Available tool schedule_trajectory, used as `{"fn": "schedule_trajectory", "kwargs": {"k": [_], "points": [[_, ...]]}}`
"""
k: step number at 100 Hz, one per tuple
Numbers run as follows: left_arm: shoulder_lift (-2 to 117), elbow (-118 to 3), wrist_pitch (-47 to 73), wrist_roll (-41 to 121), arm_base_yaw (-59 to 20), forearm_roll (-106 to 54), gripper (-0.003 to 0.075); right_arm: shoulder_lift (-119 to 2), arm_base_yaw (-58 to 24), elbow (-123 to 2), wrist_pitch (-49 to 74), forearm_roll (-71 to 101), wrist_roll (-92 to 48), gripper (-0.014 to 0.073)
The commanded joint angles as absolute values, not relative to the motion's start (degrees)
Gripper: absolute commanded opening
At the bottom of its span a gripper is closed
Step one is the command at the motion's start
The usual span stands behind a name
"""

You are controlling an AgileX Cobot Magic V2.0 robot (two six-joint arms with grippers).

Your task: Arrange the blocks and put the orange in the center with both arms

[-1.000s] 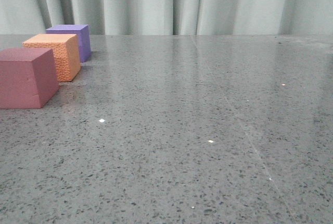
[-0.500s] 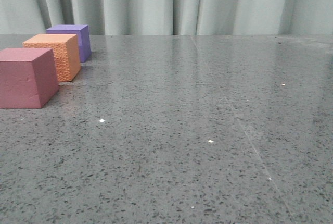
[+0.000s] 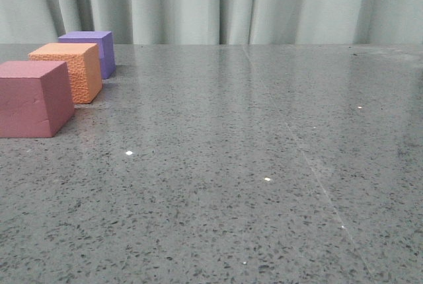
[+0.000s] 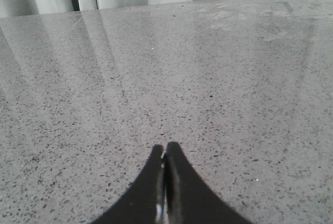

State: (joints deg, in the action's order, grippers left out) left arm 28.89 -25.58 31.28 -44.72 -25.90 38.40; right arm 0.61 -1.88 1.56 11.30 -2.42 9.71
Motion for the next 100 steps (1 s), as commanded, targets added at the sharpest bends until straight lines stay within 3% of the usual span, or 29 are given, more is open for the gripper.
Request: {"fn": "schedule_trajectory", "kwargs": {"k": [1, 69, 100], "points": [[29.03, -27.24, 28.23, -44.86, -25.87, 40.03, -0.0019, 1.96, -1.62, 0.81, 6.56, -2.47, 9.14, -0.0067], [25.79, -26.67, 26.97, -44.11, -25.87, 41.96, -0.0019, 1.96, -1.62, 0.81, 6.56, -2.47, 9.14, -0.0067], [12.61, -19.25, 18.29, -21.98, -17.89, 26.16, -0.0019, 1.96, -1.62, 0.81, 6.56, -2.47, 9.14, -0.0067]]}}
